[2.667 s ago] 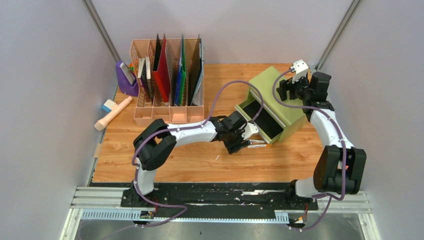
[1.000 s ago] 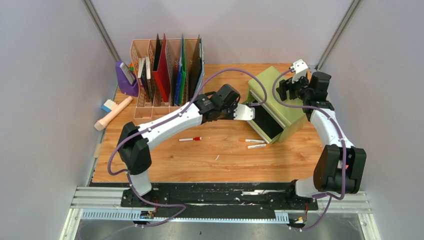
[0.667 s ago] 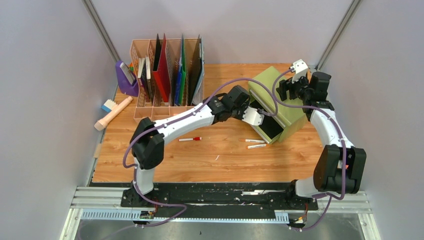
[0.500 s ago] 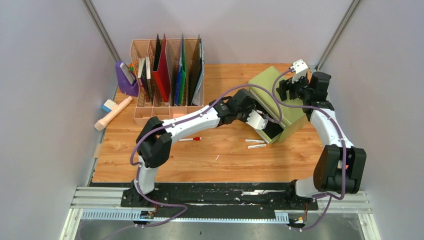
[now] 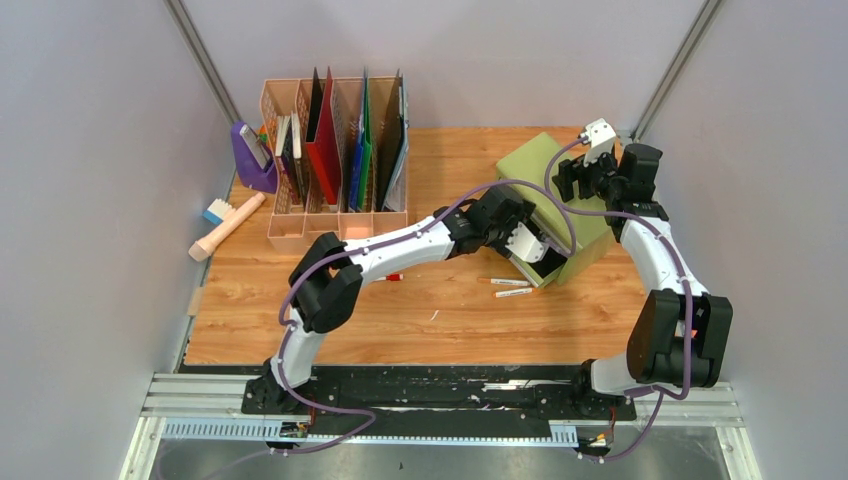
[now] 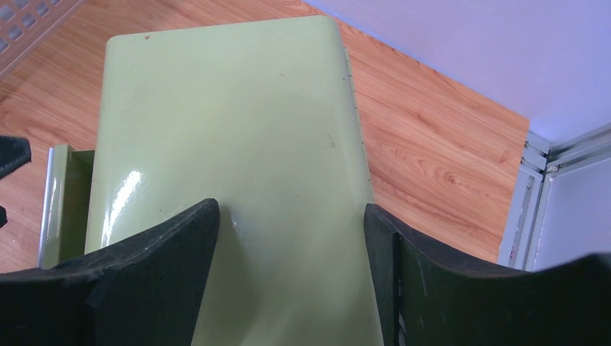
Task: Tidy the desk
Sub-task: Place the stationery in the drawer.
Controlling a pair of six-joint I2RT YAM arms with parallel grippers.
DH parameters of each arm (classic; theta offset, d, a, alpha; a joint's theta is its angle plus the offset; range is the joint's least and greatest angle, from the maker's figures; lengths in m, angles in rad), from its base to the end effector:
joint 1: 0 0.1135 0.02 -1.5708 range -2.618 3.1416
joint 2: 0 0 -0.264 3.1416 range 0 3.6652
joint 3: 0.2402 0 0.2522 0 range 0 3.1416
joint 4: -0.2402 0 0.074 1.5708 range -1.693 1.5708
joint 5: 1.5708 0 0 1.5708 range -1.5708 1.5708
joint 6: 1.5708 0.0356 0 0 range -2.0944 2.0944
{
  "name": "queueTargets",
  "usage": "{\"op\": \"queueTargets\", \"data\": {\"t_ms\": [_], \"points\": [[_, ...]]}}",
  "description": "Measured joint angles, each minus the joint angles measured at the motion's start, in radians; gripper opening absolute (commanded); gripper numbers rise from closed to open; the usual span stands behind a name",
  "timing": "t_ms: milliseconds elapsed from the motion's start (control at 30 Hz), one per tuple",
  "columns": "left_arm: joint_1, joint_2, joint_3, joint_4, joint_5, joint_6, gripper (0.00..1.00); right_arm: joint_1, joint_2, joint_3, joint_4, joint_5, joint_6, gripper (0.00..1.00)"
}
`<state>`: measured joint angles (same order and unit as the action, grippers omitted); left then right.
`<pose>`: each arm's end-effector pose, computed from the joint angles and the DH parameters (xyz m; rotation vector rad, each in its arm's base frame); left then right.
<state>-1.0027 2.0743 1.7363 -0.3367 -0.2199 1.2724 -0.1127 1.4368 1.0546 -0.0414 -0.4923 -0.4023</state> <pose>0.2666 -0.4032 0.2522 1.9940 1.0540 0.3919 0.3302 -0.0204 0.2961 -0.5852 1.8543 0.1505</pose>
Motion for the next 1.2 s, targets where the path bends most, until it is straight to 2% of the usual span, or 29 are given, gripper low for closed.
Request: {"op": "queueTargets", "data": {"t_ms": [167, 433, 633, 900, 1067, 1200], "points": [[0.0, -0.014, -0.011, 0.051, -0.022, -0.035, 1.0, 0.0, 0.0, 0.0, 0.0, 0.0, 0.0, 0.74], [0.008, -0.166, -0.132, 0.026, -0.074, -0.152, 1.0, 0.0, 0.0, 0.001, -0.002, 0.0, 0.0, 0.74], [0.038, -0.322, -0.23, -0.179, -0.061, -0.304, 1.0, 0.0, 0.0, 0.001, -0.002, 0.0, -0.001, 0.74], [0.137, -0.496, -0.424, -0.504, 0.08, -0.464, 0.99, 0.0, 0.005, 0.007, -0.007, -0.006, -0.003, 0.74], [0.238, -0.522, -0.541, -0.575, 0.151, -0.491, 0.97, 0.0, 0.017, 0.017, -0.008, -0.015, -0.003, 0.74], [0.271, -0.519, -0.585, -0.579, 0.203, -0.483, 0.94, 0.0, 0.017, 0.018, -0.011, -0.015, -0.003, 0.74]]}}
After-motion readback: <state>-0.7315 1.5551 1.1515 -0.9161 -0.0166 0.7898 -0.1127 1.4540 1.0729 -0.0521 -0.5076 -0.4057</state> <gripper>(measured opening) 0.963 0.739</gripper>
